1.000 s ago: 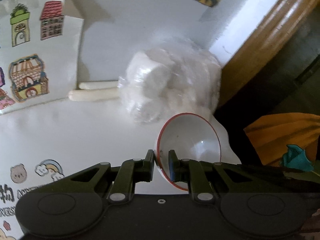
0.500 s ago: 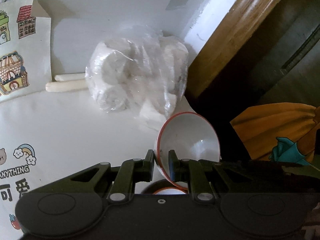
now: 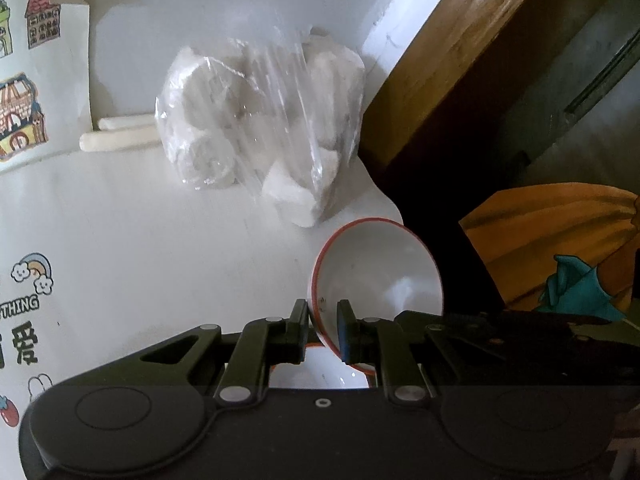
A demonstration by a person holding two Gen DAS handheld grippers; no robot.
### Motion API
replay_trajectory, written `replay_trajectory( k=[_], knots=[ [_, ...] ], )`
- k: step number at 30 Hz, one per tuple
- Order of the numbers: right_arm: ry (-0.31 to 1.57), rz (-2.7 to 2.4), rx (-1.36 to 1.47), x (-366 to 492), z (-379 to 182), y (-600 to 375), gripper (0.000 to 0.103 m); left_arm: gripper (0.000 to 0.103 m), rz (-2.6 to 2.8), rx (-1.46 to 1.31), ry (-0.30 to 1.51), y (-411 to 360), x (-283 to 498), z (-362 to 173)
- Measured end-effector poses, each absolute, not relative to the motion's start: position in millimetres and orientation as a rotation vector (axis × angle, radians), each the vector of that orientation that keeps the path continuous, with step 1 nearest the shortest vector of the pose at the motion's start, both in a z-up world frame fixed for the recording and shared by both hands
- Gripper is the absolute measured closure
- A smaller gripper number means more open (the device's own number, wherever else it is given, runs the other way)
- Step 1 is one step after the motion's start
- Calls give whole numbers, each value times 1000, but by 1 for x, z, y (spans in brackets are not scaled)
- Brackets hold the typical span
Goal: Organize plates and bowls
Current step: 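Lift and carry the second white bowl to the steel bowl with the left tool, then lower the second white bowl into the first white bowl with the left tool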
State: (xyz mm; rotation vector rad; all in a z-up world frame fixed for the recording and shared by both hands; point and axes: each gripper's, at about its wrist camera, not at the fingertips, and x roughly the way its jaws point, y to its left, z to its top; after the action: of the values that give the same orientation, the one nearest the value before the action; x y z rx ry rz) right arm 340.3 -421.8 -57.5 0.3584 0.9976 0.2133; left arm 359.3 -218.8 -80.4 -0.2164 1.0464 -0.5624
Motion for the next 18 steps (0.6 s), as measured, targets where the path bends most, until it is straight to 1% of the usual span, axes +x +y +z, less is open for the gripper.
replay_trajectory(
  k=[18],
  knots=[
    [1081,225,359,324,-74,-419,82,88,-564,-223,1132,-214,339,-102]
  ],
)
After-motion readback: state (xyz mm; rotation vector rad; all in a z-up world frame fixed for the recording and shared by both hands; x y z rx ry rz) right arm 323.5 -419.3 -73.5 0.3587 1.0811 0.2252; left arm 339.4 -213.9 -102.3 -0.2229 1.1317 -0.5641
